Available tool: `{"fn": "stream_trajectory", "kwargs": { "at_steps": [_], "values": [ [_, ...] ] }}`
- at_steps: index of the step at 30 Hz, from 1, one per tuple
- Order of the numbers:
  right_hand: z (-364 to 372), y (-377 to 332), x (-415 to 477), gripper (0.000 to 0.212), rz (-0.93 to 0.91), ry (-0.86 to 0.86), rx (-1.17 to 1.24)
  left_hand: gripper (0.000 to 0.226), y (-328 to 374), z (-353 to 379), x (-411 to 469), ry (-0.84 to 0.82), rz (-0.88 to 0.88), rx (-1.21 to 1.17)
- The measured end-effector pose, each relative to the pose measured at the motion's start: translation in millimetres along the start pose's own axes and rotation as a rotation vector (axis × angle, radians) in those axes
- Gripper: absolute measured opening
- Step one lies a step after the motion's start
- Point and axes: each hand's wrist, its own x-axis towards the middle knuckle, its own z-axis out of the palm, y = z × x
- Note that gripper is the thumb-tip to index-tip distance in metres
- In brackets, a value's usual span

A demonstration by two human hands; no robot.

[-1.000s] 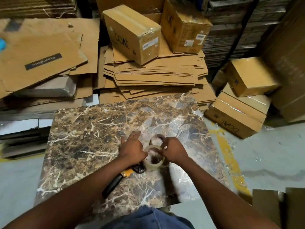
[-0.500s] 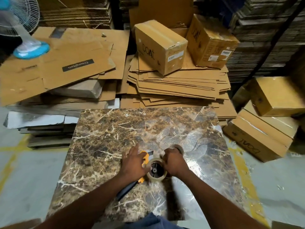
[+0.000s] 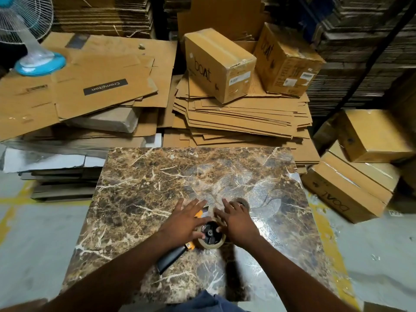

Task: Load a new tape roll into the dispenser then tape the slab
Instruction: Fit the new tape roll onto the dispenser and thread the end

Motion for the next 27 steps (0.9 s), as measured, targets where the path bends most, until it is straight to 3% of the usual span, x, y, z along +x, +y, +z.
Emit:
{"fn": "stream_trajectory", "kwargs": {
  "at_steps": [4,9,17,27],
  "values": [
    [-0.9,0.0,-10.2,0.089,-0.126,-0.056,-0.102,0.083,-8.5,-2.9,-2.2,-0.108,0.056,0.093],
    [1.5,-2.7,-20.1,0.094,-0.105,-0.055,-0.165,0.093,-0.4,-3.8,2.4,-0.137,0.047,0.210],
    [0.7,-7.3,-18.8,0.079,-0.095,-0.061,-0.126,0.084,-2.3,-1.7,8.1,-0.104,0.079,0.161],
    [-3.5,-4.9,-8.7,0.099,-0.091,-0.130,-0.145,0.071,-9.1,-27.2,11.3,-0.215,0.021,0.038]
  ]
}}
